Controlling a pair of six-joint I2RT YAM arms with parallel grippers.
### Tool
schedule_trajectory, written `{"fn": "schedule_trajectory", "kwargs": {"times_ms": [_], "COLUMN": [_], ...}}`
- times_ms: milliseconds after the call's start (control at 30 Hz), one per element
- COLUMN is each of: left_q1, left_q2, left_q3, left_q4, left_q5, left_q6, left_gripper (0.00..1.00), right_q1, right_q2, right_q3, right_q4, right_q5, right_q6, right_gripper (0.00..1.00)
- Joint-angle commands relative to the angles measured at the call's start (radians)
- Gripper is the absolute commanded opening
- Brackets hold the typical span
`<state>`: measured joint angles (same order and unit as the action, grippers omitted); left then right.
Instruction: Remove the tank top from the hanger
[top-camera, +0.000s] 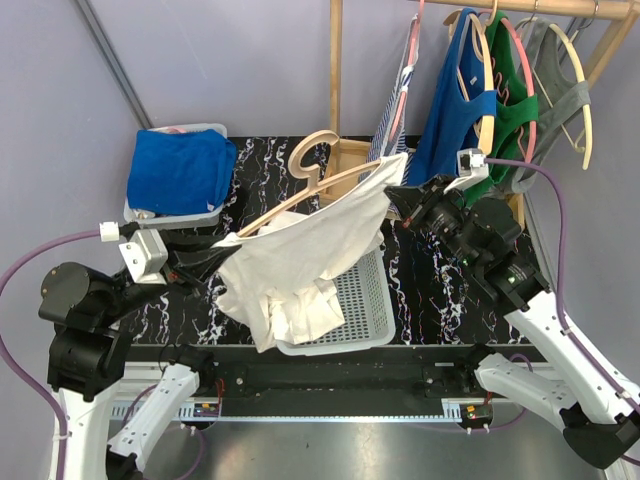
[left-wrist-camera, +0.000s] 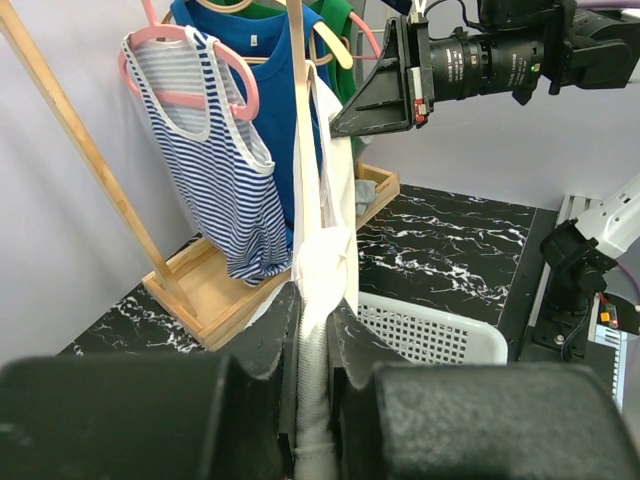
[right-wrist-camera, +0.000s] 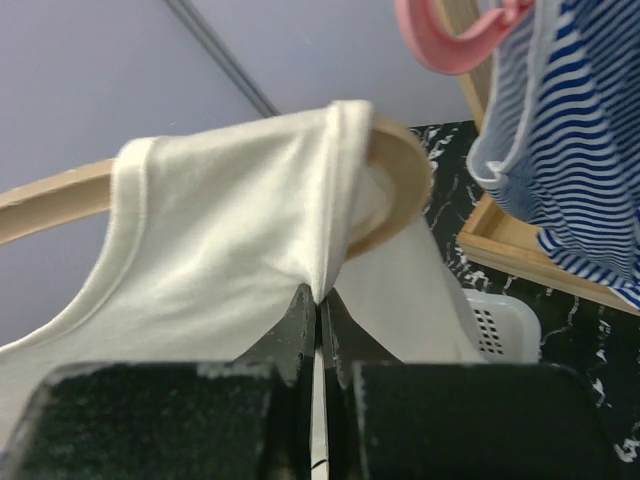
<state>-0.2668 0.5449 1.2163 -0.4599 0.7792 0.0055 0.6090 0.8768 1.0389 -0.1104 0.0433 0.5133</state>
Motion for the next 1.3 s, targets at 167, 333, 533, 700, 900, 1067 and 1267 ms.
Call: {"fn": "schedule_trajectory", "kwargs": {"times_ms": [167,333,533,700,900,1067,1267], "left_q1": [0.001,0.001,0.003,0.001,0.001,0.003,0.003], "left_q2": [-0.088,-0.135,-0.163,-0.166,-0.16,-0.09,0.128], "left_q3": [-0.026,-0.032,-0.012,0.009,0.031,0.04,0.219], "left_q4": [0.011,-0.052,-0.088,-0.089,-0.066,0.131,0.403], "left_q5": [-0.118,-0.146,-0.159,-0.164,-0.163,-0.133,-0.089], "left_q6": [0.085,0.109,0.113,0.108,0.079,-0.004,-0.16], "left_gripper": [0.0,0.0,0.0,0.0,0.0,0.0,0.0], "right_q1": [-0.018,-0.113,-0.273,-0.276,-0.278,-0.276,-0.273], "right_q2": [-0.029,0.026,0.12,0.163,0.172,0.082,0.015], "right_q3": [0.081,0.141,0.165,0.121,0.073,-0.057,-0.063], "right_q4": [-0.126,-0.166,-0.187,-0.193,-0.186,-0.046,-0.04], "right_q5": [0.337,0.394,0.267,0.277,0.248,0.024,-0.114], "right_q6": [-0.006,0.008,0.062,0.059,0.034,0.024,0.008], "right_gripper": [0.0,0.0,0.0,0.0,0.0,0.0,0.0]}}
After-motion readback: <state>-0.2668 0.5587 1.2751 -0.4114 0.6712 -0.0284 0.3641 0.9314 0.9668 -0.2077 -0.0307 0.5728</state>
